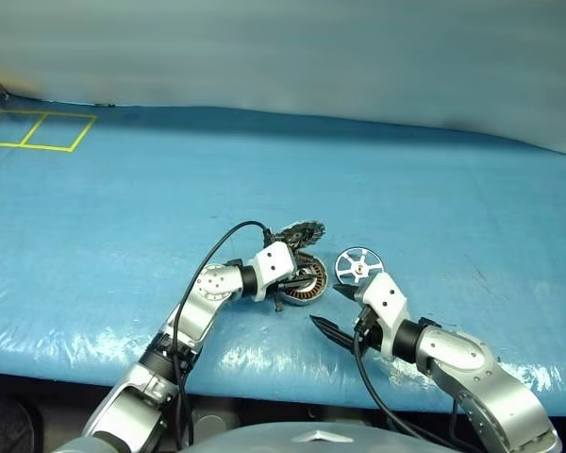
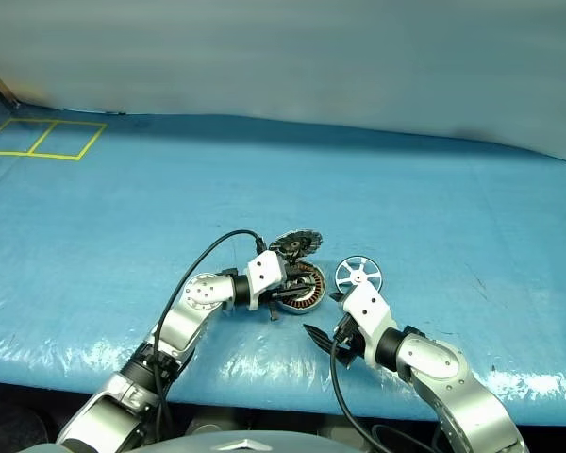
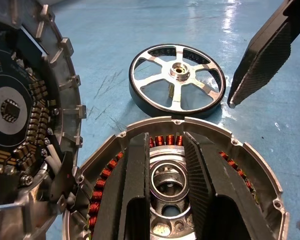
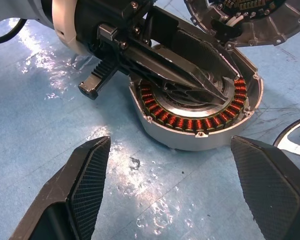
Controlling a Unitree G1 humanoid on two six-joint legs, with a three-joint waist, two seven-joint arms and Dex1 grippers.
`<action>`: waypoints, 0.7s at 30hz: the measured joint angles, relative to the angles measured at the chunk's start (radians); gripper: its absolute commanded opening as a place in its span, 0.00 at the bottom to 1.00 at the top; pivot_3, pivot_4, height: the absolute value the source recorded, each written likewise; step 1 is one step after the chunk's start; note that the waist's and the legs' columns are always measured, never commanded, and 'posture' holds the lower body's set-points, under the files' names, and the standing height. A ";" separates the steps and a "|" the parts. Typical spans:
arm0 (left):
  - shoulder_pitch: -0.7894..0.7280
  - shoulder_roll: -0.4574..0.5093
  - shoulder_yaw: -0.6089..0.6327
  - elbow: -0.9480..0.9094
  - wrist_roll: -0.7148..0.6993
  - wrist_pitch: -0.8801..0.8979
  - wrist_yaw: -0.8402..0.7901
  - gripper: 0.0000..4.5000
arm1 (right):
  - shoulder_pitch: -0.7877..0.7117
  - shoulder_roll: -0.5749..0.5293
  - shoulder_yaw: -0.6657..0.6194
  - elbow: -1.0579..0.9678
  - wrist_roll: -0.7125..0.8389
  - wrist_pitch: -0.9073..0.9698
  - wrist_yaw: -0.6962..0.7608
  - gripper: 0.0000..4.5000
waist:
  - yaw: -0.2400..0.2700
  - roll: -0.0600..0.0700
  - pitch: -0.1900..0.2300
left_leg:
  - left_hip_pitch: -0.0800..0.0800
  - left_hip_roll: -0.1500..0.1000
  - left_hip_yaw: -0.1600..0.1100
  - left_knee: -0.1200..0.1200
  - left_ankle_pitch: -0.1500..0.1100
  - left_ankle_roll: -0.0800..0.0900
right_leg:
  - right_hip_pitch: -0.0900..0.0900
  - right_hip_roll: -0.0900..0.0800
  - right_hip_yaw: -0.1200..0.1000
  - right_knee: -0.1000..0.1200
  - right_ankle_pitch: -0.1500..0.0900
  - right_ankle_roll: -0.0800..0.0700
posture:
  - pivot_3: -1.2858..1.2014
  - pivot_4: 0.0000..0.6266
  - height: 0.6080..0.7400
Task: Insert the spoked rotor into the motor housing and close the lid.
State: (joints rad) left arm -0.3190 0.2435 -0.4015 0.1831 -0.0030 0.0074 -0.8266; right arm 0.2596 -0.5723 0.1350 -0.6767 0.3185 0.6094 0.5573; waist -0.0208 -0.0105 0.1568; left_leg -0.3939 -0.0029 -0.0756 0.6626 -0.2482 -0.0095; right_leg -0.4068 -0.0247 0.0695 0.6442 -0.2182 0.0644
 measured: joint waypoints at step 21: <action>0.154 0.106 0.113 -0.299 -0.203 0.088 -0.059 0.66 | -0.031 0.015 -0.042 -0.001 0.031 -0.017 0.014 0.89 | -0.004 0.001 0.000 | 0.000 0.001 0.000 -0.001 0.000 0.000 | -0.002 0.000 0.000 0.000 0.000 -0.001 | 0.52 0.24 1.00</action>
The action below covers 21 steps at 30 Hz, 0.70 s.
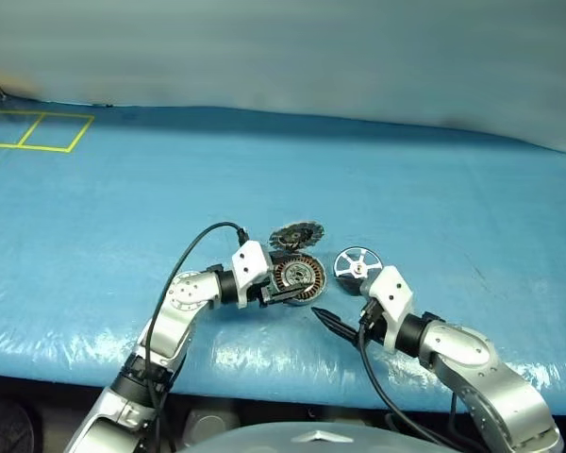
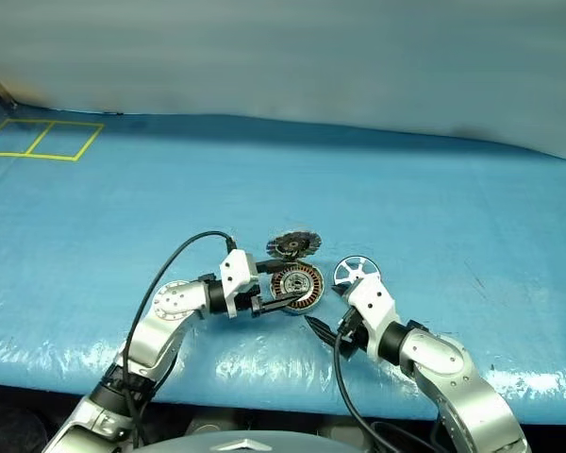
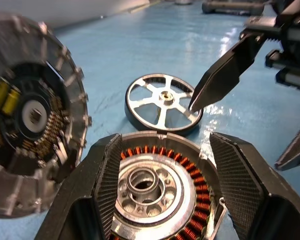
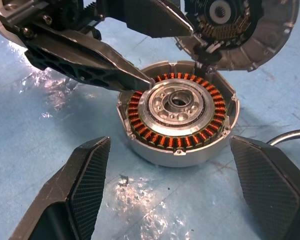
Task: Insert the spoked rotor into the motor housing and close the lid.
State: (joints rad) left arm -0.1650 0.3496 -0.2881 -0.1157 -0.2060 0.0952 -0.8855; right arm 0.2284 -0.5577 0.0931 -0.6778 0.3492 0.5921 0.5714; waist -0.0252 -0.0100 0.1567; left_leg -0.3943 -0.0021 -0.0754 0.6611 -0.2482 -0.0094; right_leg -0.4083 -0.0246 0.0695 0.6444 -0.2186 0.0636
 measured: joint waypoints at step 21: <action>0.211 0.157 0.106 -0.121 -0.067 0.012 0.002 0.67 | -0.323 0.040 0.149 0.252 -0.085 -0.038 0.084 0.02 | -0.003 0.000 0.001 | -0.001 0.000 0.000 -0.001 0.000 0.000 | -0.001 0.000 0.000 0.000 0.000 -0.001 | 0.52 0.24 1.00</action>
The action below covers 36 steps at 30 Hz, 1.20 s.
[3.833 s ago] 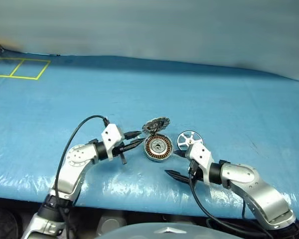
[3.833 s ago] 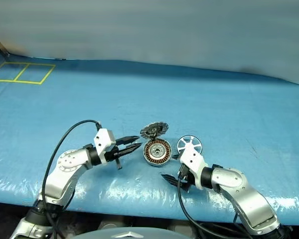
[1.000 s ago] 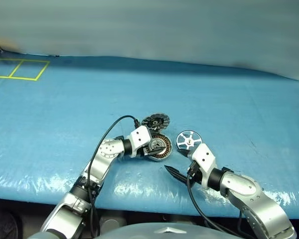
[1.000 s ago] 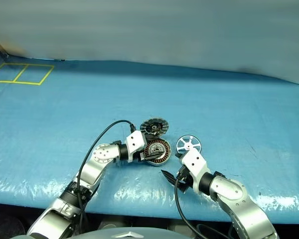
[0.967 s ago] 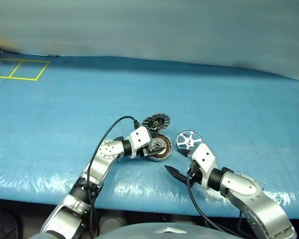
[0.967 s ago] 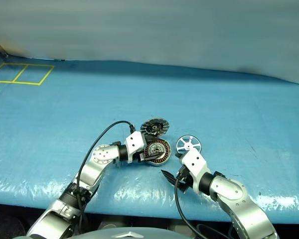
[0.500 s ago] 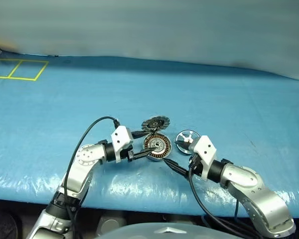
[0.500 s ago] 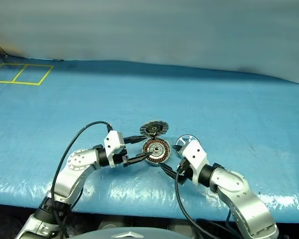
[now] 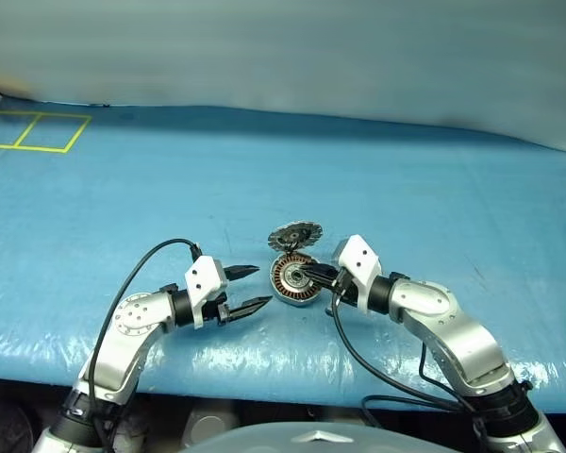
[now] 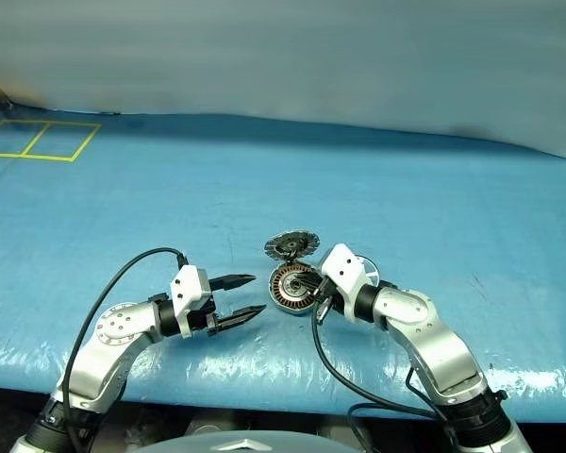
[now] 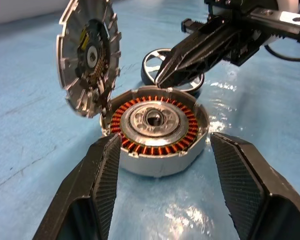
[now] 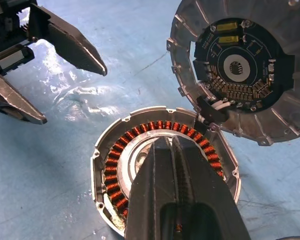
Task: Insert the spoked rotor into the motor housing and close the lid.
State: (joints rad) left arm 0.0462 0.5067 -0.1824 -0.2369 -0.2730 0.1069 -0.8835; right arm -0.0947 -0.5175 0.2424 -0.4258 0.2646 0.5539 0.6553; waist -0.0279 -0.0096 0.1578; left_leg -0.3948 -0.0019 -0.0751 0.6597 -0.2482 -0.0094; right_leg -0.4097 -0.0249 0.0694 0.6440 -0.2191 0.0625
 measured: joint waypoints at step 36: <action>-0.025 -0.042 -0.005 0.305 0.039 -0.256 -0.076 0.67 | -0.025 0.079 0.088 0.172 -0.141 -0.091 -0.038 0.02 | -0.007 -0.003 -0.006 | 0.010 0.001 0.000 -0.001 0.000 0.000 | 0.010 0.000 0.000 0.000 -0.001 -0.001 | 0.52 0.24 1.00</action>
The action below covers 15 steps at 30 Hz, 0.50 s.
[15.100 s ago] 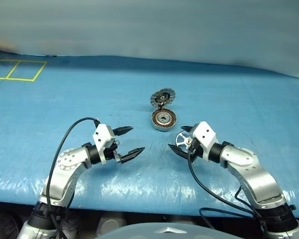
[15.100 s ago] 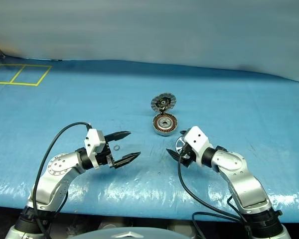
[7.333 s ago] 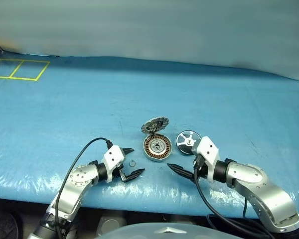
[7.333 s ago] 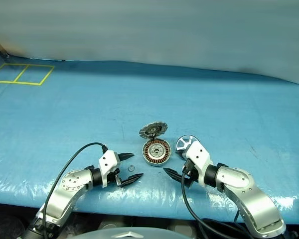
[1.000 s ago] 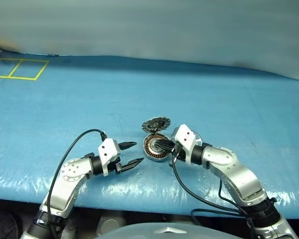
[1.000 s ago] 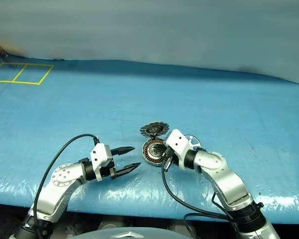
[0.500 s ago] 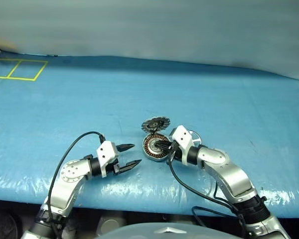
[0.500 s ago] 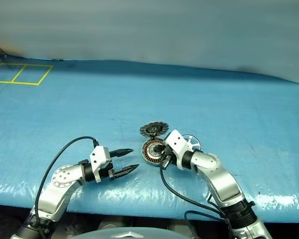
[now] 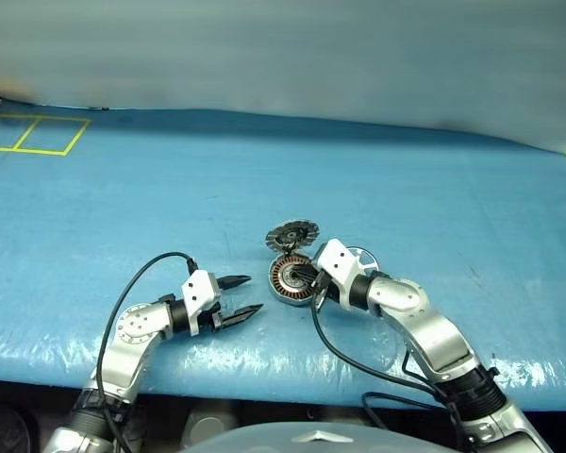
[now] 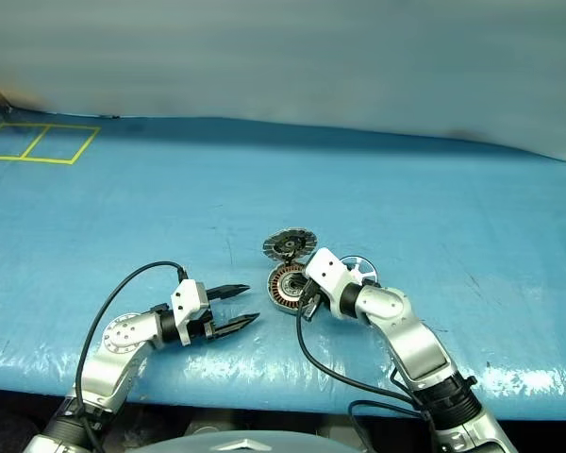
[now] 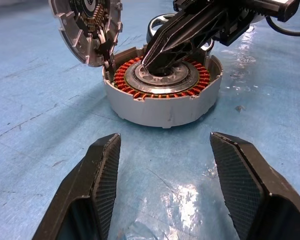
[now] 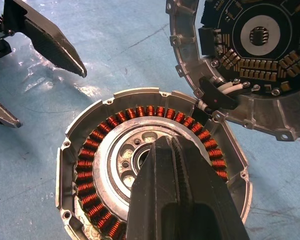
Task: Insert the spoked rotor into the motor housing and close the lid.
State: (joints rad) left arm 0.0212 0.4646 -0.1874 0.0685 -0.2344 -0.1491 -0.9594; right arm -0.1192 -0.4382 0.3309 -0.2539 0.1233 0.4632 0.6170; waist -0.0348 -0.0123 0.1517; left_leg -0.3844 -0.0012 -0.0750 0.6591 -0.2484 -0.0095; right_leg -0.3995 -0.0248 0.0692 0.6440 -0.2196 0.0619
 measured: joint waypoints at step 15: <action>-0.009 -0.005 0.000 -0.085 -0.013 0.033 0.000 0.67 | 0.051 -0.108 -0.247 -0.262 0.310 0.147 0.080 0.02 | 0.001 0.004 0.007 | 0.000 0.001 0.001 -0.005 0.000 0.000 | -0.001 0.000 0.000 -0.002 -0.001 -0.001 | 0.52 0.24 1.00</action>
State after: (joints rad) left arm 0.0119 0.4598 -0.1875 -0.0169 -0.2475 -0.1158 -0.9595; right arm -0.0685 -0.5466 0.0837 -0.5158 0.4334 0.6097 0.6965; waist -0.0343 -0.0085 0.1587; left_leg -0.3843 -0.0005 -0.0738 0.6545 -0.2485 -0.0096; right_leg -0.4009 -0.0249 0.0695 0.6424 -0.2205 0.0607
